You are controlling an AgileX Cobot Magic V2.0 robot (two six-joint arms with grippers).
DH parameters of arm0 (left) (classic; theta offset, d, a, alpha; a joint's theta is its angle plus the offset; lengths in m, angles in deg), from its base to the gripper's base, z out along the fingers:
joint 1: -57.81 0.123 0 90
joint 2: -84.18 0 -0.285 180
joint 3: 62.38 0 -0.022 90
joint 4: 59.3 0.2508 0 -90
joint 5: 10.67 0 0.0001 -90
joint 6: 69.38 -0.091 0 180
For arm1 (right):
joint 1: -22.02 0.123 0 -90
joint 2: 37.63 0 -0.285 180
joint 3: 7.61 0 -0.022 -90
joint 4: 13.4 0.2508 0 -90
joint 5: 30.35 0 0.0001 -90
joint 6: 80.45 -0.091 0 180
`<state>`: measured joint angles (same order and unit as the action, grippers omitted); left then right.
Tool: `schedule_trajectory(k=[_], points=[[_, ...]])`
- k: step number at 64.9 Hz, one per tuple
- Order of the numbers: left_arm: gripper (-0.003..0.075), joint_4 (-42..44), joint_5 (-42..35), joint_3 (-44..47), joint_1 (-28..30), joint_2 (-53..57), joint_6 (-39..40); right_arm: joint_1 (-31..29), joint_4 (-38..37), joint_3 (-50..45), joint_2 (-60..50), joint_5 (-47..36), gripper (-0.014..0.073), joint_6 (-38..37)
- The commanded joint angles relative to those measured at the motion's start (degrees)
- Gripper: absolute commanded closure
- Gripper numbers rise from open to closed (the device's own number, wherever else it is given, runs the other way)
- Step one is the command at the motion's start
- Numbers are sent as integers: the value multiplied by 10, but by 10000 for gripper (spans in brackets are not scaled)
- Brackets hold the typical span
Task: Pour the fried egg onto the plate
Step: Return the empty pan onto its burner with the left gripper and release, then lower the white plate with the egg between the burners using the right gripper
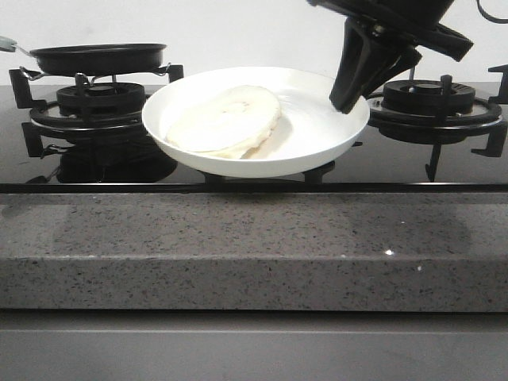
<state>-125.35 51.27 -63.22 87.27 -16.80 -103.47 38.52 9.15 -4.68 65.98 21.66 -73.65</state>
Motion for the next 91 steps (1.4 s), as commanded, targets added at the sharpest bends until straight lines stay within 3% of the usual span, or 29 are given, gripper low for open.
schedule_trajectory(k=[1,8,21,31,66,91], points=[[155,48,-21,-18,-34,79,13,0,8,14,-22,-19,663,3],[155,148,-52,-18,-97,136,45,0,8,14,-22,-19,663,3],[155,412,-79,-16,-250,227,167,0,8,14,-22,-19,663,3],[155,540,-90,22,-318,300,265,0,8,14,-22,-19,663,3],[155,522,-132,265,-328,531,276,0,8,14,-22,-19,663,3],[155,522,-126,277,-328,540,276,0,8,14,-22,-19,663,3]])
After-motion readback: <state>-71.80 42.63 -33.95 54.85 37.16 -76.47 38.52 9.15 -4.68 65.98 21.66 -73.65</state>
